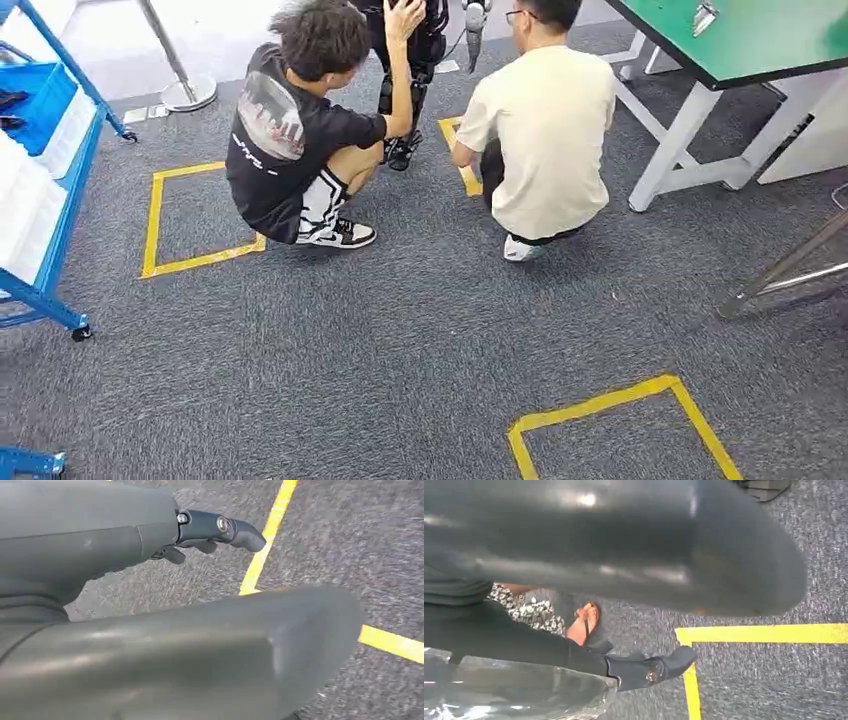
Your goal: Take the parts from the cabinet and place them on the table.
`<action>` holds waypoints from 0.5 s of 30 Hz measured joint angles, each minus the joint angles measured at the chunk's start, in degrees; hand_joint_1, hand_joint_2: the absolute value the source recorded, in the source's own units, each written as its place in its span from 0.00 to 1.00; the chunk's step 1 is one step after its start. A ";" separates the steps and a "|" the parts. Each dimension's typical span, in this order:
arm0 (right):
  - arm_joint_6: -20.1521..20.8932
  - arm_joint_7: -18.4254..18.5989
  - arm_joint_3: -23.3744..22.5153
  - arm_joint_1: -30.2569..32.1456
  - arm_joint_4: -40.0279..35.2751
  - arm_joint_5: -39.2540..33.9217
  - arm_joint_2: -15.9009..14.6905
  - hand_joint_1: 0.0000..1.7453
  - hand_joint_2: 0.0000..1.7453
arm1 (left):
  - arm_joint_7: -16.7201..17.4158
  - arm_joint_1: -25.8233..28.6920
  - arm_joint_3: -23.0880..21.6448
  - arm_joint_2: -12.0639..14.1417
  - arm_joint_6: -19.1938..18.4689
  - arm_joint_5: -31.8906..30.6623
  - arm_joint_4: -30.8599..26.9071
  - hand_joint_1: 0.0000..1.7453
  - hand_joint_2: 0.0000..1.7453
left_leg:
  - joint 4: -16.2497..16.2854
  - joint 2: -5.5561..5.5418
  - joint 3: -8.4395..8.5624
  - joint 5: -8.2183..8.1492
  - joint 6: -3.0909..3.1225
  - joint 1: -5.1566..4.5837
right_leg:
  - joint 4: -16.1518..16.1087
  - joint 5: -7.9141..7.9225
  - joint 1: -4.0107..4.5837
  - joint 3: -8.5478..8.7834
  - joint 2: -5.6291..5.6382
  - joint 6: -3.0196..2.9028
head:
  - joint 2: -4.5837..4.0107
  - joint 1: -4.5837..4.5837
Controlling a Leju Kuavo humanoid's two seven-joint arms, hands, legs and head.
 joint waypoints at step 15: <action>-0.44 0.13 0.00 -0.15 0.07 -0.46 0.13 0.00 0.00 | -0.24 -0.21 -0.33 0.09 -0.17 -0.74 0.00 0.00 0.00 | -20.53 -2.00 10.47 8.86 3.81 -0.78 | 18.14 -8.69 0.08 -8.08 2.10 1.93 | 0.00 0.72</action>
